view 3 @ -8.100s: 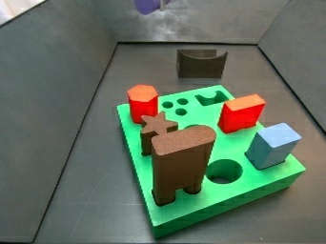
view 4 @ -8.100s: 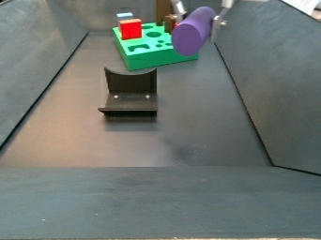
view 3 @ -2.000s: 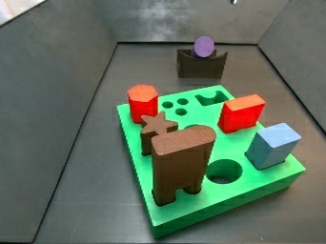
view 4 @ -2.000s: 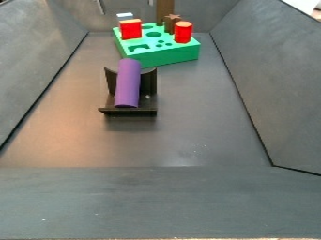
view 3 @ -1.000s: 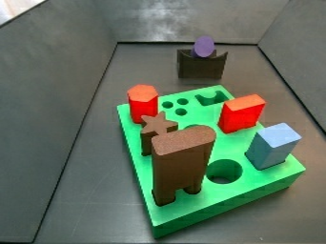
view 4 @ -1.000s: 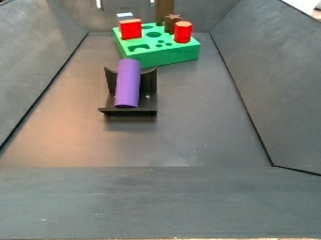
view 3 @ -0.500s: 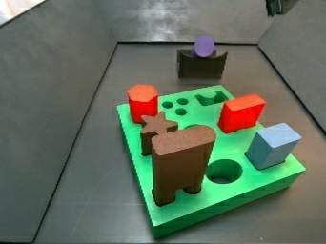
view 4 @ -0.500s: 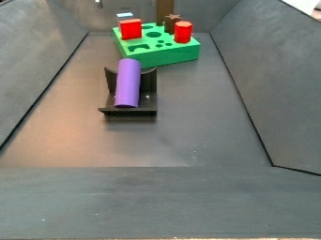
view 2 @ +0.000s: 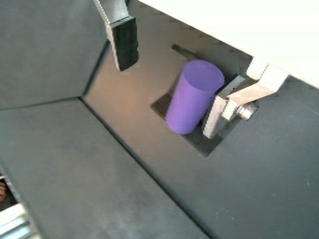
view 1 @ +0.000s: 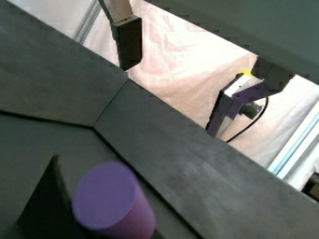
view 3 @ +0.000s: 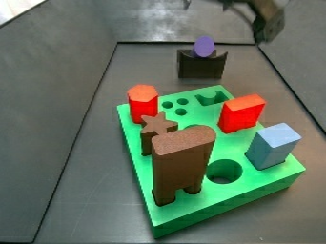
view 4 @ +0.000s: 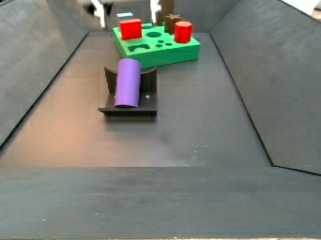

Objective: Pick up the round object. Move up. Place the round object on the fixture. Regrasp the round object. Move to above the board. Insert the round object.
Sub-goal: Regrasp the round object, then move to above the board.

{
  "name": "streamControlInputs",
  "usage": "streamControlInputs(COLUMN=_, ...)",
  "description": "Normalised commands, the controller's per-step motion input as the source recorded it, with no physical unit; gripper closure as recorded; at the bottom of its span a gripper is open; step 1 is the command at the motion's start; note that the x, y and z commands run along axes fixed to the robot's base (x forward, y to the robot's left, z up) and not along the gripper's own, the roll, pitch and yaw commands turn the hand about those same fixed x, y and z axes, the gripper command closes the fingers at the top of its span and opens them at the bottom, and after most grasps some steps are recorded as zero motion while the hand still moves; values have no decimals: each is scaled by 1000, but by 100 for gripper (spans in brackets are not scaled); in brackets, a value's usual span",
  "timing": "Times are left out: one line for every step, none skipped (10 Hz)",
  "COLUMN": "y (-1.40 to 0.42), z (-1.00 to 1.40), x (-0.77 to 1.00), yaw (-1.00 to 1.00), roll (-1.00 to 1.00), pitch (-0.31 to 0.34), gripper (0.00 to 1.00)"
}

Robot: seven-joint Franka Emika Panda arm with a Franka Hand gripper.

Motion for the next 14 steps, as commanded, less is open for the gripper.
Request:
streamControlInputs(y=57, z=-1000, x=71, yaw=152, roll=99, pitch=12, gripper=0)
streamControlInputs(y=52, z=-1000, x=78, yaw=144, roll=87, pitch=-22, gripper=0)
streamControlInputs(y=47, z=-1000, x=90, yaw=123, roll=75, pitch=-62, gripper=0)
streamControlInputs(y=41, z=-1000, x=98, yaw=96, roll=70, pitch=-93, gripper=0)
streamControlInputs(y=38, z=-1000, x=103, yaw=70, roll=67, pitch=-107, gripper=0)
streamControlInputs(y=31, z=-949, x=105, yaw=43, roll=66, pitch=-105, gripper=0)
streamControlInputs(y=21, z=-788, x=96, yaw=16, roll=65, pitch=-104, gripper=0)
streamControlInputs(y=12, z=-580, x=75, yaw=-10, roll=65, pitch=-90, gripper=0)
streamControlInputs(y=7, z=-428, x=70, yaw=-27, roll=62, pitch=-79, gripper=0)
streamControlInputs(y=8, z=-227, x=64, yaw=-38, roll=60, pitch=-58, gripper=0)
streamControlInputs(y=0, z=0, x=0, yaw=0, roll=0, pitch=0, gripper=100)
streamControlInputs(y=-133, z=1000, x=1, yaw=-65, roll=57, pitch=120, gripper=100)
streamControlInputs(y=-135, z=1000, x=0, yaw=-58, roll=46, pitch=118, gripper=100)
streamControlInputs(y=-133, z=1000, x=-3, yaw=-38, roll=32, pitch=122, gripper=100)
